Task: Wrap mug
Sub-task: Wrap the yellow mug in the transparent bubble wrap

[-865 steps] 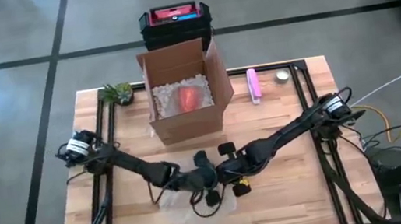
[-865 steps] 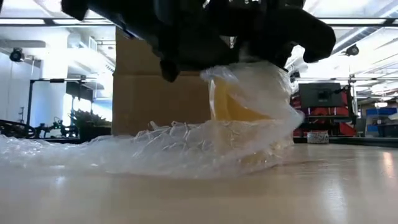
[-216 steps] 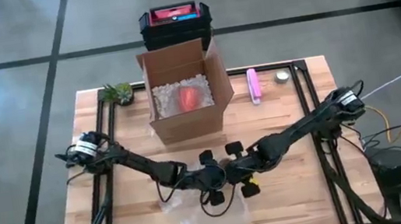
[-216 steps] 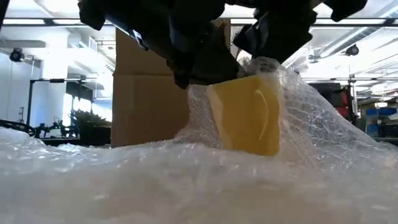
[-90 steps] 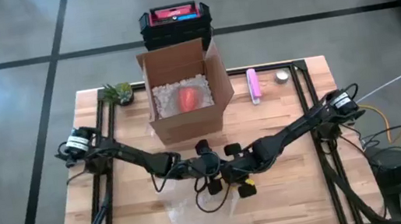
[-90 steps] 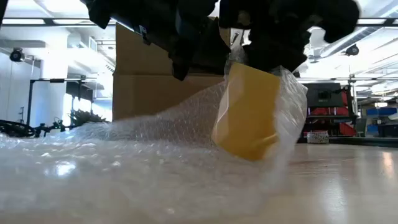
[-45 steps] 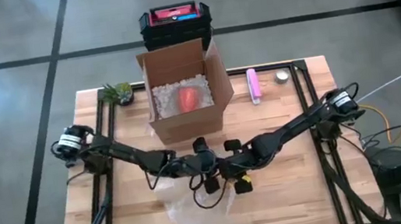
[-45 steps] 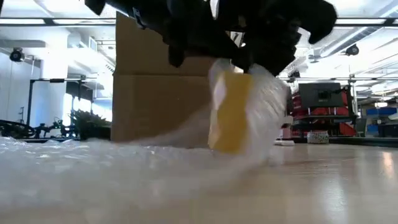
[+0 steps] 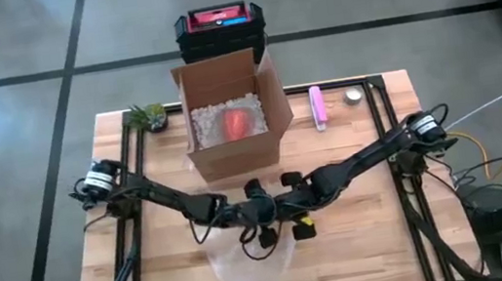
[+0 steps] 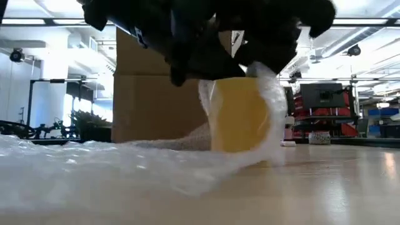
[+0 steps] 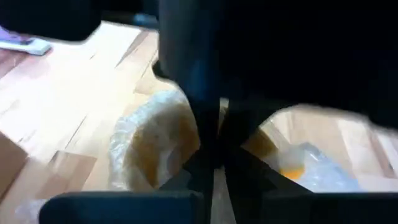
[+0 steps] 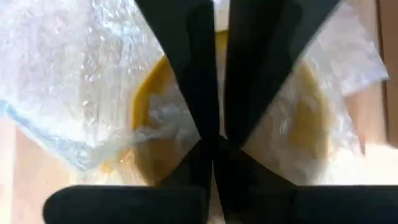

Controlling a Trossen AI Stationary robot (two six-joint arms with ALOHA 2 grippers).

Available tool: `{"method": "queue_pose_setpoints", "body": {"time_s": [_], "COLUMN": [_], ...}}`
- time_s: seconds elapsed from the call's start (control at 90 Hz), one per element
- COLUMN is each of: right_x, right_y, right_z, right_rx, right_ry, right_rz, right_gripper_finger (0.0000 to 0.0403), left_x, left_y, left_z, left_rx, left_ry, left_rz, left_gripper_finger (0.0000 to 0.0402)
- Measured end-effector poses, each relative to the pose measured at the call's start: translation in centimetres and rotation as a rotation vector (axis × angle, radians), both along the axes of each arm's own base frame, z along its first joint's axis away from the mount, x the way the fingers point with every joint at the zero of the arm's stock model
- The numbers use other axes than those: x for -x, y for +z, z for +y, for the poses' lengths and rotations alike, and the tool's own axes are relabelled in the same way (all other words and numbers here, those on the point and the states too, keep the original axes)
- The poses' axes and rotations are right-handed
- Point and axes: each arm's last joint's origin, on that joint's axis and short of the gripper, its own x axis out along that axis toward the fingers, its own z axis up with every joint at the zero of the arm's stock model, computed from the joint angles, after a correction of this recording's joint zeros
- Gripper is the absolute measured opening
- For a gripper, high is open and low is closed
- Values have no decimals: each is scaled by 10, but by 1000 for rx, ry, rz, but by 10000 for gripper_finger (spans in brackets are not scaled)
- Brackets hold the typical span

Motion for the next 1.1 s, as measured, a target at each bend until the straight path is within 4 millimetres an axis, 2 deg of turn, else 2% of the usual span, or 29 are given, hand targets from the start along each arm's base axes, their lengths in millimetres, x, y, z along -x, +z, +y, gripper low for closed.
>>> {"method": "queue_pose_setpoints", "body": {"time_s": [0.133,0.233,0.344,0.478,0.678,0.833,1.011,1.1], "right_x": [4,5,3,0,6,13,16,15], "right_y": [17,39,36,38,9,-13,-21,-21], "right_z": [-1,-4,-9,-10,-13,-16,-17,-16], "right_rx": [14,57,144,122,116,112,108,101], "right_ry": [3,6,-12,0,-28,-62,-70,-71], "right_rz": [30,-63,-80,-124,-100,-85,-86,-95], "right_gripper_finger": [0,0,0,0,0,0,0,0], "left_x": [0,0,2,3,6,12,23,29], "left_y": [-2,-3,-2,3,10,31,56,59], "left_z": [2,3,3,3,2,0,1,3], "left_rx": [-8,-35,-31,-24,-19,-2,-3,-15], "left_ry": [5,27,18,12,2,-5,-10,5], "left_rz": [16,18,31,21,13,-45,-83,-42], "left_gripper_finger": [22,23,23,23,23,23,23,23]}}
